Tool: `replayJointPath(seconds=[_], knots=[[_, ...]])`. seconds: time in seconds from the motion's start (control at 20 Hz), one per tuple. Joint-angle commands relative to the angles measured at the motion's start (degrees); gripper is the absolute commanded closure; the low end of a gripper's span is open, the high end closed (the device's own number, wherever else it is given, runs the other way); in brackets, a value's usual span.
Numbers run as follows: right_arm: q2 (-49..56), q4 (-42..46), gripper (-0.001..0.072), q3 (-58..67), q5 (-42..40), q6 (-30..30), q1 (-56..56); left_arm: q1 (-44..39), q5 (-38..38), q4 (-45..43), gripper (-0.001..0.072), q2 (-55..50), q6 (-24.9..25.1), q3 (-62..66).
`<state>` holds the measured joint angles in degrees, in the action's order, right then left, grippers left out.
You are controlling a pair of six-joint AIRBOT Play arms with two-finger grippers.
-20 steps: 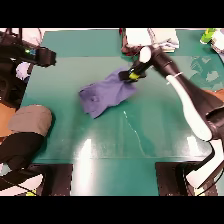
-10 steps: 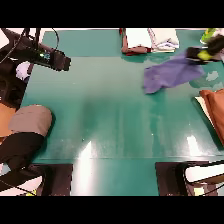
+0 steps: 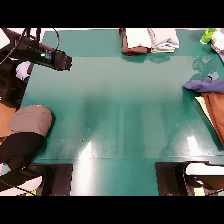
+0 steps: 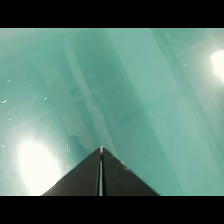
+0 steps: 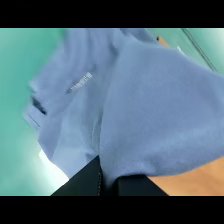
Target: Fold the shirts.
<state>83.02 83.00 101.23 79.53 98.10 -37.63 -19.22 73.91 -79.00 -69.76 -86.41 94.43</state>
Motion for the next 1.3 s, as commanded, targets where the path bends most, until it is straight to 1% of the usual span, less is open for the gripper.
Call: replayJointPath(seconds=[0.0,0.15,0.3,0.4,0.5,0.65,0.75,0.85,0.95,1.1,1.25], knots=[[-2.95,-4.63,0.0692,-0.83,-4.66,-0.24,-2.91,-0.02,0.00,0.13,0.0679,-0.04,-0.59,-0.02],[-6.14,-6.38,0.0692,-0.83,-7.32,-0.24,-2.93,-0.02,0.02,0.15,0.0679,-0.04,-0.57,-0.02],[-9.14,-6.45,0.0692,-0.79,-7.58,-0.37,-2.93,-0.02,0.04,0.15,0.0679,-0.04,-0.55,-0.02],[-10.75,-5.60,0.0693,-0.79,-7.56,-2.08,-2.93,-0.02,0.20,0.15,0.0679,-0.04,-0.52,-0.02],[-12.09,-1.01,0.0692,-0.85,-6.03,-3.61,-2.93,-0.02,0.57,0.15,0.0679,-0.04,-0.48,-0.02],[-12.90,9.60,0.0692,-0.96,-1.31,-5.16,-2.95,-0.02,0.70,0.13,0.0679,-0.04,-0.11,-0.02],[-13.07,12.55,0.0692,-1.53,0.48,-5.14,-4.28,-0.02,0.74,0.15,0.0678,-0.04,-0.11,-0.02],[-14.49,13.44,0.0692,-5.49,1.05,-5.20,-6.51,-0.02,1.20,0.15,0.0679,-0.04,-0.09,-0.02],[-17.05,14.93,0.0692,-12.87,1.03,-6.43,-9.11,-0.02,1.27,0.13,0.0679,-0.04,-0.09,-0.02],[-21.49,17.75,0.0691,-25.70,-2.80,-7.67,-13.16,-0.02,1.27,0.15,0.0679,-0.04,-0.09,-0.09],[-24.59,17.66,0.0690,-35.39,-8.11,-9.46,-17.20,-0.02,1.57,0.22,0.0678,-0.04,-0.13,-0.13]])
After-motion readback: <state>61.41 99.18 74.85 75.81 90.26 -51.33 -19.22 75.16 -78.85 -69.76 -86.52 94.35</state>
